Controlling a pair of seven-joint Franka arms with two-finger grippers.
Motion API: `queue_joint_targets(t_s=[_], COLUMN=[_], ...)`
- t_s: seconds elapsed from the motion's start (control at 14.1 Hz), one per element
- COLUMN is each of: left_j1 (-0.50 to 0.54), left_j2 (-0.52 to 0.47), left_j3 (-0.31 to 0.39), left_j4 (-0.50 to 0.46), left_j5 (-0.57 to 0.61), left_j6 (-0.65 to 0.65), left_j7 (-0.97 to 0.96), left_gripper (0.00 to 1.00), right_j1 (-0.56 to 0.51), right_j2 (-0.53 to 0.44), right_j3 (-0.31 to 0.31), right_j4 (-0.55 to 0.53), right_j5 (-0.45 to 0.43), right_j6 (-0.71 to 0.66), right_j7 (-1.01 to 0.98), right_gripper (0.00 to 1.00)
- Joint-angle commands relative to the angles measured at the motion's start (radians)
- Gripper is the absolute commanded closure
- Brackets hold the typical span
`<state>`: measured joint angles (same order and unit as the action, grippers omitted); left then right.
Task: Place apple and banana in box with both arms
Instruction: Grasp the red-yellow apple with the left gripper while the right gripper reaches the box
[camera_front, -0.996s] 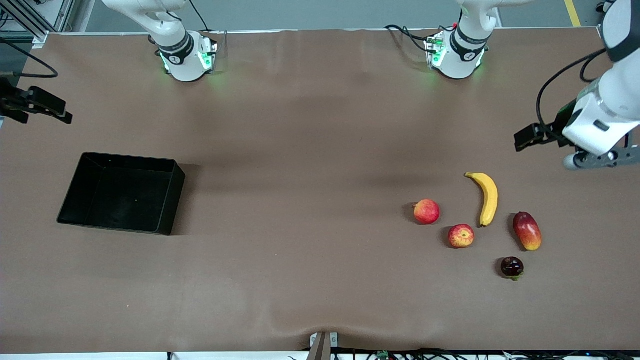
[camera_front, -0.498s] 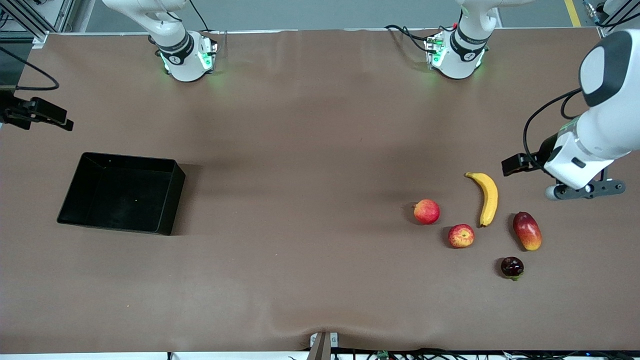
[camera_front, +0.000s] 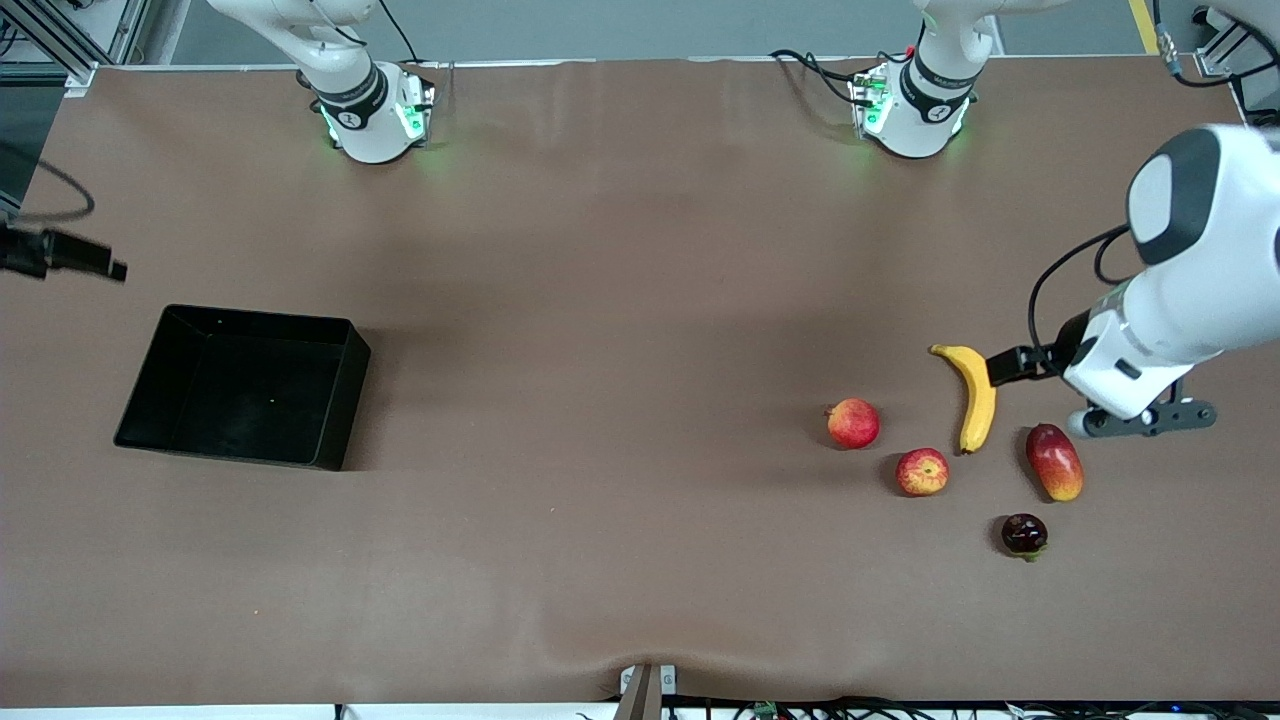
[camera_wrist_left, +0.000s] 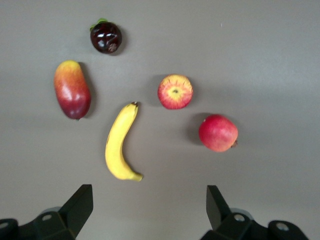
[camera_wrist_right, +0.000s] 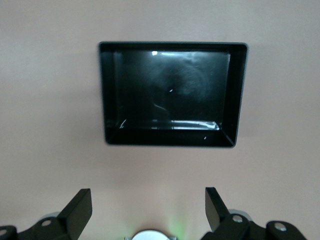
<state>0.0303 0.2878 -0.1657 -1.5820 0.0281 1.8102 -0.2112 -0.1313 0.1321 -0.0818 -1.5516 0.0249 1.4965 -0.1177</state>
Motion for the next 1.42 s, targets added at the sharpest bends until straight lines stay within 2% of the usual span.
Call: queue_joint_targets(t_s=[0.0,0.14,0.5,0.71,0.92,1.21,1.35], left_j1=[-0.004,-0.013,-0.021,-0.023,-0.027,-0.026,-0.029], left_j2=[0.04,0.076,0.183,0.247,0.298,0.362,0.387], left_j3=[-0.001,-0.001,-0.001,0.006,0.005,0.003,0.003], left_j4=[0.013,0.013,0.013,0.014,0.022,0.028,0.028], left_j5=[0.019,0.019,0.019,0.022,0.091,0.078,0.081], left_j6=[0.063,0.109,0.233,0.317,0.359,0.403,0.437], left_j7=[-0.013,-0.013,-0.011,-0.004,-0.013,-0.016,-0.014], left_gripper=[0.0,0.0,0.0,0.0,0.0,0.0,0.0], right_j1=[-0.074,-0.096,-0.157,-0.168,-0.186,-0.197,-0.237], right_j2=[0.104,0.161,0.306,0.311,0.311,0.334,0.34], right_j3=[0.013,0.011,0.011,0.011,0.011,0.011,0.014], right_j4=[0.016,0.016,0.018,-0.001,-0.018,-0.021,-0.022], right_j5=[0.001,-0.002,-0.002,-0.002,-0.002,0.0,0.009], right_j6=[0.1,0.214,0.372,0.375,0.369,0.38,0.39], right_j7=[-0.054,-0.06,-0.15,-0.192,-0.224,-0.238,-0.256], right_gripper=[0.0,0.0,0.0,0.0,0.0,0.0,0.0])
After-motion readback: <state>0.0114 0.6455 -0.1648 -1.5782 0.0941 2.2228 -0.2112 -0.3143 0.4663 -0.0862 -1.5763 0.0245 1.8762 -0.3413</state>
